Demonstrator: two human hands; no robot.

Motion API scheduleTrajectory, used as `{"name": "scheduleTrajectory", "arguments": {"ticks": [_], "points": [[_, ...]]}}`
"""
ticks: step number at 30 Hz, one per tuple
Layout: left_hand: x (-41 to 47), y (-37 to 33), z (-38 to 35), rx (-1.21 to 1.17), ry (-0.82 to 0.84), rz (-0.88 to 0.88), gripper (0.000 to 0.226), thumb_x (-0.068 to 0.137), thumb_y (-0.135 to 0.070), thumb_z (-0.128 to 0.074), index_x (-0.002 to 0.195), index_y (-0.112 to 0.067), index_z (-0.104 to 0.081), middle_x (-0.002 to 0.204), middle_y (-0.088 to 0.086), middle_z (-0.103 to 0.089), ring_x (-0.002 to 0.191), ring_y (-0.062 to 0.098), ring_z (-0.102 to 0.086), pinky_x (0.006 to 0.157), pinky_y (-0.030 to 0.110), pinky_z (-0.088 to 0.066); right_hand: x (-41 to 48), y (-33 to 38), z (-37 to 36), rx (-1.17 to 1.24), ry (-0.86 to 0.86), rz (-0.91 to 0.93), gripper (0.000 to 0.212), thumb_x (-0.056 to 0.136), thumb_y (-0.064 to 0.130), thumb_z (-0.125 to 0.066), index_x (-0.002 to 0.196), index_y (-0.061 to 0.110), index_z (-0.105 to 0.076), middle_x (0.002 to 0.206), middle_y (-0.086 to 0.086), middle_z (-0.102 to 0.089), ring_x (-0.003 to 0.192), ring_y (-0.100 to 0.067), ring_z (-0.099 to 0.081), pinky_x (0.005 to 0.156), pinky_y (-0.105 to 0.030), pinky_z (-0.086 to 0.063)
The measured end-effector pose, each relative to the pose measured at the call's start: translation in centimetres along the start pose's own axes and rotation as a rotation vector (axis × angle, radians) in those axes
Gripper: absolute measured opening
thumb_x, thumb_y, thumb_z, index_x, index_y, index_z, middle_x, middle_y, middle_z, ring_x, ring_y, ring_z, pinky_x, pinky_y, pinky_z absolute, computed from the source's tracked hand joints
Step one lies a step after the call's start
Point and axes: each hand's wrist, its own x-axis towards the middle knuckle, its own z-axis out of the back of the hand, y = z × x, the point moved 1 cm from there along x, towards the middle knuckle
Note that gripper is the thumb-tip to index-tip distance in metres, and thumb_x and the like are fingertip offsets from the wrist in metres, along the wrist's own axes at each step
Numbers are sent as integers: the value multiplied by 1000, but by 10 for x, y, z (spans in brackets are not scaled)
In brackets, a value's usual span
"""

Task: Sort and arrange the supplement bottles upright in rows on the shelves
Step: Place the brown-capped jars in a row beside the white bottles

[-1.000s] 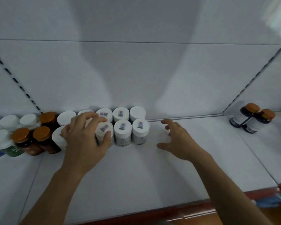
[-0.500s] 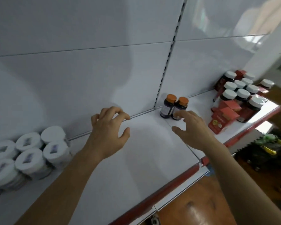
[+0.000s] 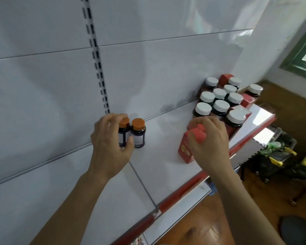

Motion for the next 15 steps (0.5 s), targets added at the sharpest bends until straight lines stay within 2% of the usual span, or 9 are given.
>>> {"name": "scheduleTrajectory", "arguments": {"ticks": [2, 5, 7, 10, 12, 15], "points": [[10, -16, -13, 37, 14, 0, 56, 82, -38, -61, 136, -28, -52, 142, 1, -42, 131, 27, -39, 101, 49, -35, 12, -16, 8, -36, 65, -50, 30, 90, 35, -69, 119, 33, -60, 132, 11, -47, 126, -16, -36, 102, -43, -42], [27, -25, -26, 133, 46, -48, 54, 82, -52, -55, 133, -33, -56, 146, -2, -42, 136, 26, -37, 101, 52, -33, 16, -32, 9, -123, 270, 14, 39, 90, 49, -65, 125, 38, -55, 135, 13, -41, 126, -15, -29, 105, -42, -39], [42, -22, -31, 226, 105, -78, 50, 82, -62, -51, 122, -35, -61, 137, -8, -49, 133, 23, -39, 100, 53, -33, 15, -38, 9, -96, 287, 51, 40, 90, 52, -66, 126, 40, -55, 132, 18, -39, 123, -10, -25, 104, -38, -39], [55, -11, -41, 298, 180, -111, 41, 80, -71, -47, 97, -37, -62, 104, -17, -54, 110, 16, -51, 92, 42, -29, 18, -43, 9, -52, 269, 81, 44, 86, 54, -68, 126, 41, -54, 132, 19, -40, 127, -12, -26, 106, -41, -42], [57, -5, -49, 358, 203, -105, 37, 81, -70, -44, 92, -38, -59, 97, -18, -53, 95, 13, -56, 91, 41, -27, 19, -47, 10, -66, 260, 83, 56, 80, 62, -68, 129, 43, -50, 139, 16, -36, 134, -18, -23, 108, -46, -40], [58, -1, -58, 448, 178, -105, 33, 84, -63, -44, 89, -36, -61, 94, -16, -57, 95, 16, -58, 91, 45, -28, 20, -54, 6, -93, 351, 54, 71, 72, 69, -70, 132, 44, -44, 147, 13, -23, 134, -24, -26, 104, -47, -44]]}}
